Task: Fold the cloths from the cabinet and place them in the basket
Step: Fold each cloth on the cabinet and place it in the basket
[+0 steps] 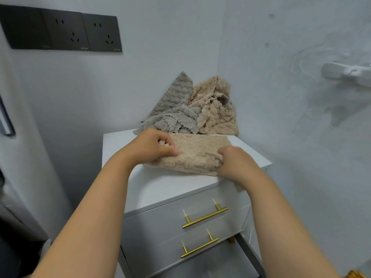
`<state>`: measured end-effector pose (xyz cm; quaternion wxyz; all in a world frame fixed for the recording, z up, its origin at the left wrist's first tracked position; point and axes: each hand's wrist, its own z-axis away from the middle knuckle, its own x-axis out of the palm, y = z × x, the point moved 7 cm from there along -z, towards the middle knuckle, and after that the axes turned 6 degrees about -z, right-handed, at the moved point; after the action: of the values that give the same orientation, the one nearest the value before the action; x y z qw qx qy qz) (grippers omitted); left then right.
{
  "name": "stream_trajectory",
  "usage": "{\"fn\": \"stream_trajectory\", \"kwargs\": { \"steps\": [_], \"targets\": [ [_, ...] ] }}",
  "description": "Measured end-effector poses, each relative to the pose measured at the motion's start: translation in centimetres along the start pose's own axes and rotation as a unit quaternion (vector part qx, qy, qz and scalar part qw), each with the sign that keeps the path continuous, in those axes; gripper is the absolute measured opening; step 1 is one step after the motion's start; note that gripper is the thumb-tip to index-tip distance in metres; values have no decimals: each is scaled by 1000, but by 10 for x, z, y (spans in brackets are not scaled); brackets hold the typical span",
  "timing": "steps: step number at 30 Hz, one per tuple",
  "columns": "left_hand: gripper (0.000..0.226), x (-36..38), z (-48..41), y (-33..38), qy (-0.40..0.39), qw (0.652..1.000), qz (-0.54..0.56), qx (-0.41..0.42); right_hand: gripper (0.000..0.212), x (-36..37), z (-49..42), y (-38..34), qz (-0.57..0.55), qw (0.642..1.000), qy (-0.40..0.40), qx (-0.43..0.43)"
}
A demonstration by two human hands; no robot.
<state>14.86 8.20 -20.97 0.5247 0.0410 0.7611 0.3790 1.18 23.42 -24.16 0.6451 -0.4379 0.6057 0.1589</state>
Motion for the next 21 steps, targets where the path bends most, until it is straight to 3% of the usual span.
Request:
{"fn": "stream_trajectory", "kwargs": {
  "steps": [5, 8, 12, 14, 16, 18, 20, 21],
  "targets": [
    [28, 2, 4, -35, -20, 999, 15, -27, 19, -28, 0, 32, -57, 987, 129, 73],
    [42, 11, 6, -57, -68, 995, 3, -71, 16, -24, -2, 47, -148, 968, 182, 94],
    [21, 9, 4, -74, -38, 984, -94, -144, 26, -7, -7, 64, -342, 913, 170, 147],
    [37, 10, 3, -80, -22, 981, -101, -165, 32, -4, -8, 70, -368, 898, 174, 166],
    [43, 13, 1, -81, -20, 987, -43, -155, 35, -6, -8, 74, -352, 901, 180, 177],
    [26, 16, 2, -77, -45, 984, 90, -147, 34, -9, -8, 79, -327, 911, 164, 192],
    [10, 22, 7, -70, -109, 969, 175, -136, 35, -9, -9, 82, -287, 927, 128, 204],
    [14, 25, 9, -68, -146, 963, 189, -128, 36, -8, -9, 82, -259, 938, 106, 207]
  ]
}}
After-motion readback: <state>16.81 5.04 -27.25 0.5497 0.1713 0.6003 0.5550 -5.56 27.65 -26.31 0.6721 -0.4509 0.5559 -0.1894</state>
